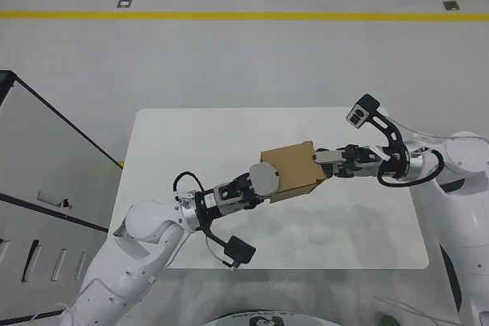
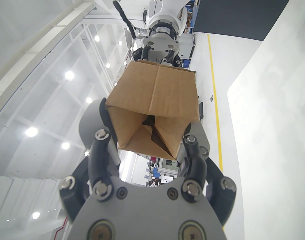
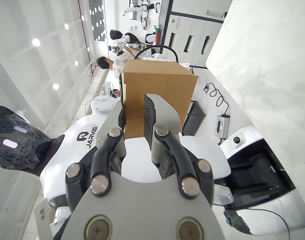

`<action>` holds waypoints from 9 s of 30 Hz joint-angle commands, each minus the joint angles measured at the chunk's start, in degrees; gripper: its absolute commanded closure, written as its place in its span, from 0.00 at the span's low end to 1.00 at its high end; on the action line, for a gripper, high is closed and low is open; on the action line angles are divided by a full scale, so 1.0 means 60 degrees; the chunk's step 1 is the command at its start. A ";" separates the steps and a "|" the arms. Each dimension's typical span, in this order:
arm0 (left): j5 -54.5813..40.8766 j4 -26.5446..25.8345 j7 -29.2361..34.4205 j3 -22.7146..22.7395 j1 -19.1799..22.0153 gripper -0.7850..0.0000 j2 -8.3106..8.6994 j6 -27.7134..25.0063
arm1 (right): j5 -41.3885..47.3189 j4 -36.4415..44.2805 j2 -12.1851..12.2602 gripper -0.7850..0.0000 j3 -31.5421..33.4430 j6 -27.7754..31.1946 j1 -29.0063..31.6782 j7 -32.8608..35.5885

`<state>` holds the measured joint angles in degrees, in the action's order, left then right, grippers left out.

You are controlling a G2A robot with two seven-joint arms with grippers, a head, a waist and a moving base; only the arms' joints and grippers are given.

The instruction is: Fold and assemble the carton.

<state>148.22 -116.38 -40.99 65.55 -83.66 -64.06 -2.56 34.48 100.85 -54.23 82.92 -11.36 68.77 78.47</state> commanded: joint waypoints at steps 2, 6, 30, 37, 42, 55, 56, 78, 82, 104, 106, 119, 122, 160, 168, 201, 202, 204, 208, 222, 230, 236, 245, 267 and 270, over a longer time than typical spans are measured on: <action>0.0019 -0.0011 0.0024 -0.0007 0.0011 1.00 0.0015 -0.0034 | -0.0013 0.0010 0.0019 0.86 -0.0015 0.0000 -0.0002 -0.0006; 0.0070 -0.0034 0.0048 -0.0013 0.0009 1.00 0.0037 -0.0049 | 0.0007 0.0027 0.0044 0.85 -0.0040 -0.0021 0.0003 -0.0012; -0.0013 -0.0141 0.0117 -0.0114 -0.0115 1.00 0.0139 0.0123 | 0.0560 0.0258 0.0148 0.77 -0.0009 0.0165 0.0246 -0.0264; -0.0055 -0.0146 0.0173 -0.0127 -0.0114 1.00 0.0161 0.0175 | 0.0800 0.0315 0.0169 0.89 0.0091 0.0226 0.0338 -0.0443; -0.0096 -0.0142 0.0199 -0.0140 -0.0117 1.00 0.0177 0.0143 | 0.0957 0.0373 0.0185 1.00 0.0139 0.0270 0.0408 -0.0476; -0.0178 -0.0105 0.0170 -0.0237 -0.0076 1.00 0.0210 0.0192 | 0.1063 0.0404 0.0176 1.00 -0.0196 0.0384 0.0318 -0.0575; -0.0194 -0.0100 0.0172 -0.0246 -0.0073 1.00 0.0211 0.0201 | 0.1066 0.0393 0.0174 1.00 -0.0232 0.0394 0.0298 -0.0573; -0.0464 -0.0036 0.0175 -0.0370 0.0048 1.00 0.0238 0.0391 | 0.1237 0.0129 0.0173 1.00 -0.0260 0.0600 0.0204 -0.1211; -0.0468 -0.0059 0.0201 -0.0409 0.0054 1.00 0.0241 0.0414 | 0.1264 0.0112 0.0166 1.00 -0.0284 0.0563 0.0179 -0.1400; -0.0491 -0.0130 0.0175 -0.0485 0.0016 1.00 0.0295 0.0349 | 0.1204 0.0294 0.0185 1.00 -0.0463 0.0379 0.0237 -0.1356; -0.0491 -0.0139 0.0196 -0.0481 0.0007 1.00 0.0300 0.0364 | 0.1188 0.0322 0.0188 1.00 -0.0482 0.0381 0.0231 -0.1308; -0.0563 -0.0155 0.0169 -0.0418 -0.0047 1.00 0.0339 0.0447 | 0.1197 0.0424 0.0206 1.00 -0.0507 0.0434 0.0275 -0.1213; -0.0574 -0.0159 0.0162 -0.0405 -0.0068 1.00 0.0349 0.0466 | 0.1204 0.0447 0.0213 1.00 -0.0484 0.0429 0.0299 -0.1219; -0.2498 0.0014 0.0197 -0.0412 -0.0034 1.00 0.0298 0.0920 | 0.2403 0.0250 0.0168 0.00 0.0268 0.1911 0.0883 -0.2113; -0.2885 0.0019 0.0222 -0.0498 0.0058 1.00 0.0251 0.1041 | 0.2456 0.0251 0.0164 0.00 0.0293 0.1985 0.0906 -0.2113; -0.5308 -0.0343 0.1350 -0.0940 0.0275 1.00 -0.0066 0.1299 | -0.0858 0.1033 0.0032 0.00 0.0725 0.8807 0.1180 -0.2611; -0.5404 -0.0362 0.1376 -0.0992 0.0248 1.00 -0.0083 0.1331 | -0.1082 0.0959 0.0021 0.00 0.0631 0.9057 0.1198 -0.2861; -0.5648 -0.0373 0.1417 -0.1084 0.0207 1.00 -0.0122 0.1433 | -0.1562 0.0925 0.0015 0.00 0.0429 0.9502 0.1184 -0.3307; -0.5662 -0.0345 0.1439 -0.1253 0.0218 1.00 -0.0177 0.1485 | -0.1919 0.0661 0.0003 0.00 -0.0087 1.0158 0.1138 -0.3963; -0.5438 -0.0212 0.1385 -0.1436 0.0226 1.00 -0.0288 0.1506 | -0.1904 0.0199 -0.0110 0.00 -0.0945 1.0255 0.0995 -0.4911; -0.5307 -0.0147 0.1555 -0.1560 0.0208 1.00 -0.0371 0.1788 | -0.2188 0.0259 -0.0229 0.00 -0.1363 1.0411 0.0986 -0.5571; -0.5151 -0.0089 0.1765 -0.1651 0.0180 1.00 -0.0439 0.2062 | -0.2232 0.0297 -0.0290 0.00 -0.1630 1.0608 0.0899 -0.5731; -0.5046 -0.0006 0.1803 -0.1759 0.0158 1.00 -0.0527 0.2264 | -0.2190 0.0271 -0.0367 0.00 -0.1836 1.0606 0.0869 -0.6162; -0.4760 0.0016 0.1866 -0.1746 0.0078 1.00 -0.0656 0.2238 | -0.2332 0.0244 -0.0481 0.37 -0.1910 1.0476 0.0772 -0.6624; -0.4743 0.0009 0.1885 -0.1737 0.0043 1.00 -0.0670 0.2245 | -0.2346 0.0216 -0.0493 0.53 -0.1930 1.0420 0.0754 -0.6628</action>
<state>119.72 -116.30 -29.70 55.11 -83.36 -68.06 10.89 20.45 102.20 -57.18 71.35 51.23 73.33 38.71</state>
